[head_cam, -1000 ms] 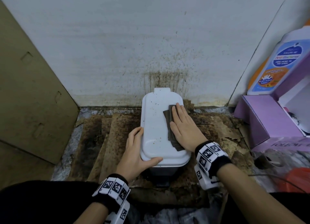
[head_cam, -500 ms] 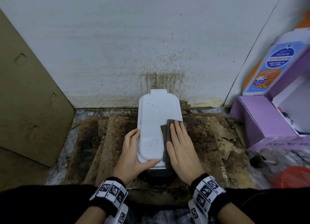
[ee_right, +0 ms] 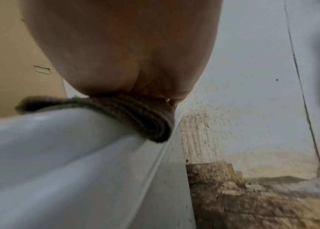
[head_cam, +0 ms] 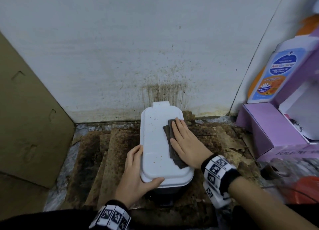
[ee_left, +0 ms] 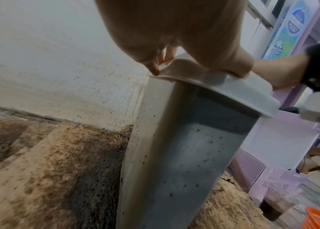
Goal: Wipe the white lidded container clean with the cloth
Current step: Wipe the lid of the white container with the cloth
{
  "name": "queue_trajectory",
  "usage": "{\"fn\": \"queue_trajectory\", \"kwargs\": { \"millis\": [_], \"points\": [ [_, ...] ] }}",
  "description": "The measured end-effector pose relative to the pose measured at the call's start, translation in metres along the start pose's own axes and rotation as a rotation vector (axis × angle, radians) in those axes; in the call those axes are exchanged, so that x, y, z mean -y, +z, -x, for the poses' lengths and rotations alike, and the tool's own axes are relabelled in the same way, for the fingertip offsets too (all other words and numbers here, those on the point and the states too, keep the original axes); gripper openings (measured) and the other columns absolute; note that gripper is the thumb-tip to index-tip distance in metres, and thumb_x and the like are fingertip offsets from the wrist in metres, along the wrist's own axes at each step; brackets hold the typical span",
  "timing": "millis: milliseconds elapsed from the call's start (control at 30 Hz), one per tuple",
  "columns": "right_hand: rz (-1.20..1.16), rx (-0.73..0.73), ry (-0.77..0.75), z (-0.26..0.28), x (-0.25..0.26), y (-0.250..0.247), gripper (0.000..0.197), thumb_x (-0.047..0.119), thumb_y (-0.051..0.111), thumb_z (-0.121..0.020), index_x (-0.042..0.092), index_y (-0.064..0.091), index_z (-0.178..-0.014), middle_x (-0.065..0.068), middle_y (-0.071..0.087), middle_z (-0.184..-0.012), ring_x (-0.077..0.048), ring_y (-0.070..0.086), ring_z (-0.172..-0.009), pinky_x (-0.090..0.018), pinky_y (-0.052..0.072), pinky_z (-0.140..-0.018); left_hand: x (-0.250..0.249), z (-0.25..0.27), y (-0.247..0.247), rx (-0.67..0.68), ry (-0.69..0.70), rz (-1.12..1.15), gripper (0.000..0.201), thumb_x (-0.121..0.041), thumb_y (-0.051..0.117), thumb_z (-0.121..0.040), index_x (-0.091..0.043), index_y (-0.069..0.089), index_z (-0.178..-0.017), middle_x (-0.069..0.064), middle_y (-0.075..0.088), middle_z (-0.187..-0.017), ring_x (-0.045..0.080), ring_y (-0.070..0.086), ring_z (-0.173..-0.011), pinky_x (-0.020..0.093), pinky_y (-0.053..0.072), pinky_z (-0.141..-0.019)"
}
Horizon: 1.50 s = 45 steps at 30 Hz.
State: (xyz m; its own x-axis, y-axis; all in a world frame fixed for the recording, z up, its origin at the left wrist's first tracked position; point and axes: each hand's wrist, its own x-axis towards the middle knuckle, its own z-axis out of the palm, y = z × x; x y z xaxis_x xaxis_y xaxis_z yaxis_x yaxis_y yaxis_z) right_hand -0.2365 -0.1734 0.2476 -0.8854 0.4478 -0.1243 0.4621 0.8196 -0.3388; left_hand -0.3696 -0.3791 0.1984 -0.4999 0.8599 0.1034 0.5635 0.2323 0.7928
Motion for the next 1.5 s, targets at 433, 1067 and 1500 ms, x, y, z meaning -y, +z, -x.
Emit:
{"fn": "queue_trajectory", "kwargs": {
  "millis": [433, 1067, 1500],
  "points": [
    [0.063, 0.043, 0.006, -0.105, -0.038, -0.019, 0.076, 0.051, -0.001, -0.102, 0.001, -0.003, -0.159, -0.019, -0.007, -0.168, -0.033, -0.007, -0.156, -0.045, 0.003, -0.127, -0.001, 0.002, 0.0, 0.007, -0.002, 0.026, 0.106, -0.066, 0.078, -0.068, -0.034, 0.024, -0.153, -0.023, 0.016, -0.151, -0.002, 0.022, -0.144, 0.029, 0.032, -0.111],
    [-0.071, -0.107, 0.085, 0.054, 0.032, 0.029, 0.062, 0.042, 0.016, -0.109, 0.021, -0.014, -0.159, 0.007, -0.028, -0.164, -0.005, -0.033, -0.147, -0.03, -0.017, -0.12, -0.002, 0.004, 0.0, -0.008, -0.019, 0.023, 0.105, -0.062, 0.082, -0.067, -0.034, 0.025, -0.15, -0.022, 0.017, -0.149, -0.001, 0.023, -0.143, 0.027, 0.029, -0.112],
    [-0.065, -0.015, 0.053, -0.033, -0.004, -0.003, 0.064, 0.039, 0.019, -0.11, 0.007, -0.007, -0.159, -0.008, -0.018, -0.167, -0.02, -0.019, -0.154, -0.036, -0.004, -0.127, -0.005, 0.003, -0.002, -0.005, -0.018, 0.03, 0.105, -0.068, 0.077, -0.068, -0.033, 0.026, -0.153, -0.025, 0.017, -0.148, -0.001, 0.025, -0.142, 0.031, 0.035, -0.112]
  ]
}}
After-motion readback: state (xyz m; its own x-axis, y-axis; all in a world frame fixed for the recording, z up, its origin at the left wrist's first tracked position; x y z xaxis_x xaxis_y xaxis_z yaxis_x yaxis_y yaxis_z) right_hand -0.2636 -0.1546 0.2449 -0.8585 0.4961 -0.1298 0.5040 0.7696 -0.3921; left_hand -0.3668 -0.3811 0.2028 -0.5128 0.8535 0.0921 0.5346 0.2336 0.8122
